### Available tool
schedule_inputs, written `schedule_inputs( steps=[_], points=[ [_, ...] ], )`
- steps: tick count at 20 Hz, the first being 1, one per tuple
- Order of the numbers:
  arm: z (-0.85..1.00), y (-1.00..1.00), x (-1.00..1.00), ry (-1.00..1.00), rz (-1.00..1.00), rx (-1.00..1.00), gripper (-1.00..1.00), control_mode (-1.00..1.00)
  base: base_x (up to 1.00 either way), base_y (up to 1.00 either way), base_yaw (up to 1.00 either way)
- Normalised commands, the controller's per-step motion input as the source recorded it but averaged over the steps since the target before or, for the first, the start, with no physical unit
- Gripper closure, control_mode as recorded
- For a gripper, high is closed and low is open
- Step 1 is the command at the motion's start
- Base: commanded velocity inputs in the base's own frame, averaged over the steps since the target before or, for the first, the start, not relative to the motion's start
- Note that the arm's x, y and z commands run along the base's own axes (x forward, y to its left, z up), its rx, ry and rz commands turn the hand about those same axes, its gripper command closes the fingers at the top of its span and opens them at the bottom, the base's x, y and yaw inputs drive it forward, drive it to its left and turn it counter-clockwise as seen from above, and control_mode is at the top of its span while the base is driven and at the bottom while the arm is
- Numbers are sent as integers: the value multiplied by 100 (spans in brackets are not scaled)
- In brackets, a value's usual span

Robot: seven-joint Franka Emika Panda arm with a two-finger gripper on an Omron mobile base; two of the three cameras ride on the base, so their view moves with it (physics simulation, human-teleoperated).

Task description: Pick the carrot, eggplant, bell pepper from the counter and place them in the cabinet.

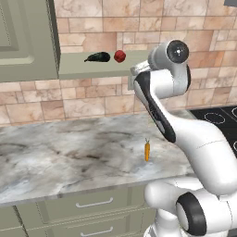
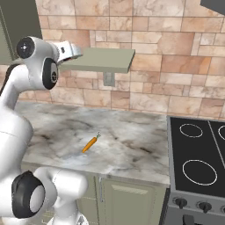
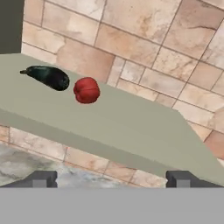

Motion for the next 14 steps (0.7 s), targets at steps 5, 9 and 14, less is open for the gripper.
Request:
schedule_inputs(
  steps=[5, 9, 14],
  points=[
    [5, 0, -100, 35, -29, 13, -100, -100, 0, 0, 0],
    [-7, 0, -100, 41, -26, 9, -100, -100, 0, 0, 0],
    [-95, -32, -68, 19, -13, 16, -100, -100, 0, 0, 0]
  ],
)
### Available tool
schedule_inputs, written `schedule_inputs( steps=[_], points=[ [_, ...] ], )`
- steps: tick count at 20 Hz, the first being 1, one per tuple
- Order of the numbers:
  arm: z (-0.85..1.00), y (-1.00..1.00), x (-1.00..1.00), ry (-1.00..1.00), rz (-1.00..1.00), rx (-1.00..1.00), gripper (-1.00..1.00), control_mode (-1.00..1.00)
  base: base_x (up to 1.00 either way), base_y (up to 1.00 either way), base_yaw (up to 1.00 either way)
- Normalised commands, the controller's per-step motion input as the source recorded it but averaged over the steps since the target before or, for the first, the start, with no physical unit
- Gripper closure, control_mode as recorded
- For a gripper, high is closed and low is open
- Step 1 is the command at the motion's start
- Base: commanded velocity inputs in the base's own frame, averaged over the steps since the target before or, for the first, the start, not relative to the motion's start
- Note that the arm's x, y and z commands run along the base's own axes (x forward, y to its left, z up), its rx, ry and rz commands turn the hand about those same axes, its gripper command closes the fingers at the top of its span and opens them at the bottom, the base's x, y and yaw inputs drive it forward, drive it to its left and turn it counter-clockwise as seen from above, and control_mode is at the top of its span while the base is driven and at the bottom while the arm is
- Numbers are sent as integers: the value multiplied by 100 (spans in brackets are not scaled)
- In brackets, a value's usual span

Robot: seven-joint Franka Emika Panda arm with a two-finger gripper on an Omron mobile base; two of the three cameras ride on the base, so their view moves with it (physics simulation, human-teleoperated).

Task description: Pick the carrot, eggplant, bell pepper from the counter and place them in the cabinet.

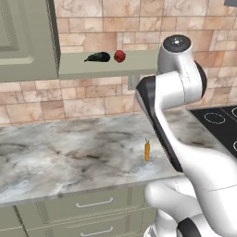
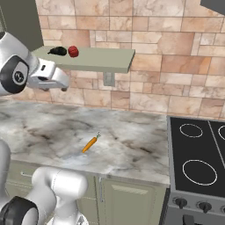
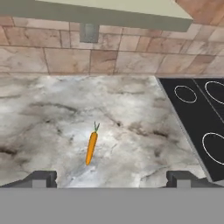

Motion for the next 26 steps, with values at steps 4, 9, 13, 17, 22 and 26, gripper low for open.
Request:
schedule_inputs(
  steps=[4, 9, 13, 17, 22, 26],
  points=[
    [-100, -44, 0, 0, 0, 12, -100, -100, 0, 0, 0],
    [-100, -29, 48, 0, 3, 6, -100, -100, 0, 0, 0],
    [-100, -11, 62, 0, 1, 3, -100, -100, 0, 0, 0],
    [-100, 0, 66, 0, 7, 0, -100, -100, 0, 0, 0],
    [-100, 0, 57, 4, 7, 0, -100, -100, 0, 0, 0],
    [-80, -1, 40, 0, 3, 2, -100, -100, 0, 0, 0]
  ],
)
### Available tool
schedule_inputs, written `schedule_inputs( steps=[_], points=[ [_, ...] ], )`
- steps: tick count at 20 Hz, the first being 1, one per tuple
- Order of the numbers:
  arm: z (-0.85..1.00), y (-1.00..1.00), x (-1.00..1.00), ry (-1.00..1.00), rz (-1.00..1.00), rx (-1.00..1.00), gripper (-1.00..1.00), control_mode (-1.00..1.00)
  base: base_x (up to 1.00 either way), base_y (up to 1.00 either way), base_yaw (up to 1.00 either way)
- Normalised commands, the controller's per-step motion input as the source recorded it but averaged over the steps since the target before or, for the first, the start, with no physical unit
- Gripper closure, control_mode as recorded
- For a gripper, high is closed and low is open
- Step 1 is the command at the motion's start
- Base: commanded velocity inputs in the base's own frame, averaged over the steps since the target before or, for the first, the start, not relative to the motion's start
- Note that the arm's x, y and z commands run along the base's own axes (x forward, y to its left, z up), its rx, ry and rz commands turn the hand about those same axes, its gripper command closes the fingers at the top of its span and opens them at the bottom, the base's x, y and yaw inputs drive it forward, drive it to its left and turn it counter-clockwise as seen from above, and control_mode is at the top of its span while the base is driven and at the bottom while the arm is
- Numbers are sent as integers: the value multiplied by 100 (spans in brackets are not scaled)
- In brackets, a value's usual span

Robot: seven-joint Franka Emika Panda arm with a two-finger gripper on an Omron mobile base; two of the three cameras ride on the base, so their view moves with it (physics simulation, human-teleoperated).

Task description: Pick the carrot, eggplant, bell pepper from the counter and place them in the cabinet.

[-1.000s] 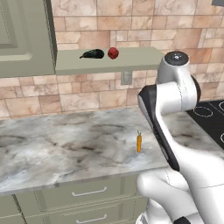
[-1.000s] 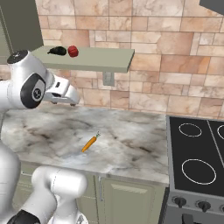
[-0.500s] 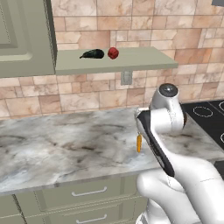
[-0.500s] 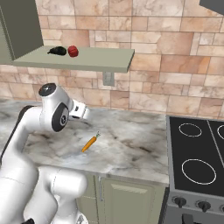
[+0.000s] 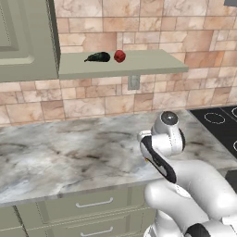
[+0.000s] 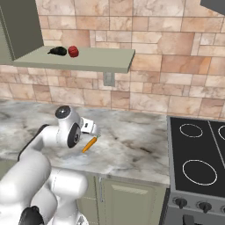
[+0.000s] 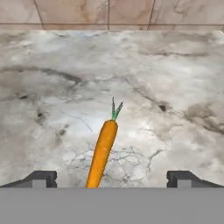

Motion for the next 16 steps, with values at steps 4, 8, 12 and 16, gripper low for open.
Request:
schedule_inputs(
  steps=[4, 8, 12, 16],
  points=[
    [-77, -2, 15, 0, 0, 3, -100, -100, 0, 0, 0],
    [-76, 0, 21, 0, 0, 1, -100, -100, 0, 0, 0],
    [-87, 0, 17, 0, 0, 0, -100, -100, 0, 0, 0],
    [-95, 0, 15, 0, 0, 0, -100, -100, 0, 0, 0]
  ],
)
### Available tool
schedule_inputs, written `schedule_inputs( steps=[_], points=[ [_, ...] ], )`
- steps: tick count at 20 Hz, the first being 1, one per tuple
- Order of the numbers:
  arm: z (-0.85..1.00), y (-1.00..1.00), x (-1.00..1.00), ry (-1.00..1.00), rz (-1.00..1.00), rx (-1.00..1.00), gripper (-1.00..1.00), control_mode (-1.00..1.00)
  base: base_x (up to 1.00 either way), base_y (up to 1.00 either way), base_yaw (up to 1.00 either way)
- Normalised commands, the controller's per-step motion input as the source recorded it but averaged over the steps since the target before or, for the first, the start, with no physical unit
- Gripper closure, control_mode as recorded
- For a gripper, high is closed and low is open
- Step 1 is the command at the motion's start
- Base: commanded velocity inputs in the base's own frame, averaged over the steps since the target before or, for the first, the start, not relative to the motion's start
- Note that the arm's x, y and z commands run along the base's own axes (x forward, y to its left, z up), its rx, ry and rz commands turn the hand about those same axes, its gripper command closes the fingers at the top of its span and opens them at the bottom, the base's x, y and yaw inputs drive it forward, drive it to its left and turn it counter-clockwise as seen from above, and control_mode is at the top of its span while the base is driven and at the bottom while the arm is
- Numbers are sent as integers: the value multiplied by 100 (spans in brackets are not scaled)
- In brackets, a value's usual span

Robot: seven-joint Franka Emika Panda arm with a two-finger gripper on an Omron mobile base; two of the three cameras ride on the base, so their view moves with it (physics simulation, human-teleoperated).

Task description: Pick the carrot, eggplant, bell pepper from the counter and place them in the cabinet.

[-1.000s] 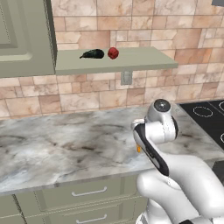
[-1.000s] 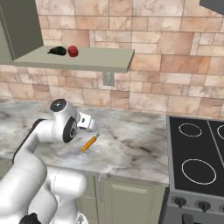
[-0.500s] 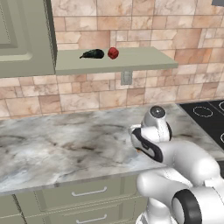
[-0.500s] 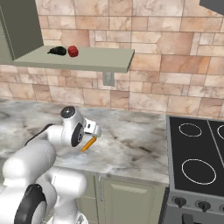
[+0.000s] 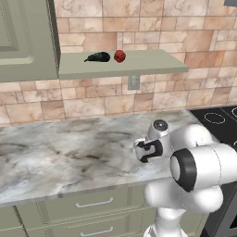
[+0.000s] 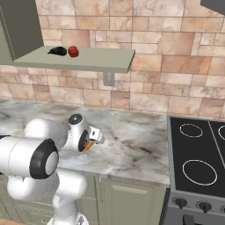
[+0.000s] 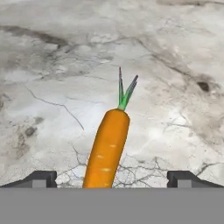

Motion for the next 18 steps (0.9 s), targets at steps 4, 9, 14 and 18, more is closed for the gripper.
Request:
schedule_inputs(
  steps=[4, 9, 14, 18],
  points=[
    [-93, 0, 14, 0, 0, 0, -100, -100, 0, 0, 0],
    [-80, 0, 9, 0, 0, 0, 100, -100, 0, 0, 0],
    [-85, -3, 3, 0, 0, 0, 100, -100, 0, 0, 0],
    [-78, -21, -6, 9, 0, 12, 100, -100, 0, 0, 0]
  ],
)
